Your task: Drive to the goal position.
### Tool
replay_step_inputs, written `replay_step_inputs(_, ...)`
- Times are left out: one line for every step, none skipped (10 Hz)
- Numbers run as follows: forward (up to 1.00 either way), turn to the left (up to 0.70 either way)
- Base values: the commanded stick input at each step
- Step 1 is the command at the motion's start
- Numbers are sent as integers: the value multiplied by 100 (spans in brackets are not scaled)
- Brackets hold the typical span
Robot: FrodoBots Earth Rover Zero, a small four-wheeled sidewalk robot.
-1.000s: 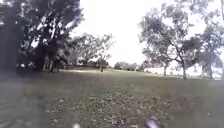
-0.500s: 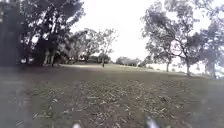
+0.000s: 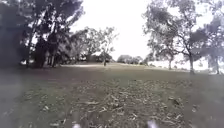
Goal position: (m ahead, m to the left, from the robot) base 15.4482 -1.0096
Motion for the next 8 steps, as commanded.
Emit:
replay_step_inputs(70,0)
replay_step_inputs(70,0)
replay_step_inputs(70,0)
replay_step_inputs(70,0)
replay_step_inputs(70,0)
replay_step_inputs(70,0)
replay_step_inputs(70,0)
replay_step_inputs(70,0)
